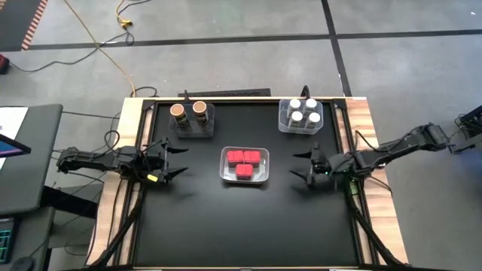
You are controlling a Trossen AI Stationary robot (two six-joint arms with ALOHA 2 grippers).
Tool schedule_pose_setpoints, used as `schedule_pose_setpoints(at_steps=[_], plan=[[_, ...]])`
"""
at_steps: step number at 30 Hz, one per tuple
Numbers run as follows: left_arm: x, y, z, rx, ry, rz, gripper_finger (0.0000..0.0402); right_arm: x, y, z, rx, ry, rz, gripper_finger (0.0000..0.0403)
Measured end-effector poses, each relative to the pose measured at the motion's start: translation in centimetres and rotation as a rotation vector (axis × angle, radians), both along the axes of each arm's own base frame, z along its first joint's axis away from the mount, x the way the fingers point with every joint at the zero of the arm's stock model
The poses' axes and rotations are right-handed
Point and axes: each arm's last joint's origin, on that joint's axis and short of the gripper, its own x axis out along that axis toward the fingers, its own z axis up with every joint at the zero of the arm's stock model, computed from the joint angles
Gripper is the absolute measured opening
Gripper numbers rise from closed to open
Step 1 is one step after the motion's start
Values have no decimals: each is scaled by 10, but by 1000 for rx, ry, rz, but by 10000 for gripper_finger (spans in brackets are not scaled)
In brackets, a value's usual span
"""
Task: Sort spices by type
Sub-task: Return to Home Position
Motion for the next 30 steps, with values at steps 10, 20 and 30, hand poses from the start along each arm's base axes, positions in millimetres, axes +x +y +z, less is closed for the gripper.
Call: schedule_pose_setpoints(at_steps=[10, 20, 30], plan=[[0, 0, 0, 0, 2, 0, 343, -22, -6, -5, -12, -155, 140, 368], [0, 0, 0, 0, 2, 0, 343, -41, -6, 12, -88, -342, 234, 368], [0, 0, 0, 1, 3, 0, 343, -41, -10, 11, -88, -344, 298, 368]])
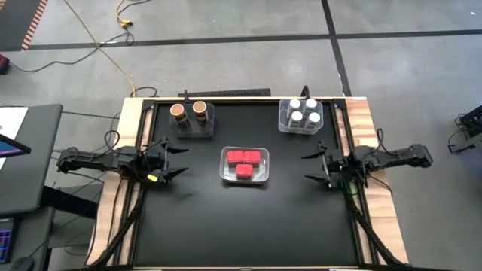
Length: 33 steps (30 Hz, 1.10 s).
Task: Sort spices by type
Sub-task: Return to Home Position
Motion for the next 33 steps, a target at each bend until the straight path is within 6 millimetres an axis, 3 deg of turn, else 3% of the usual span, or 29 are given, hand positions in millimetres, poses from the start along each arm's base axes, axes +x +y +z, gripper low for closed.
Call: schedule_pose_setpoints(at_steps=[10, 18, 33], plan=[[0, 0, 0, 0, 0, 0, 343, 1, -10, -1, -69, 5, -103, 368], [0, 0, 0, 0, 0, 0, 343, 1, -11, -1, 20, 4, -112, 368], [0, 0, 0, 0, 1, 0, 343, 1, -11, -1, 23, 5, -112, 368]])
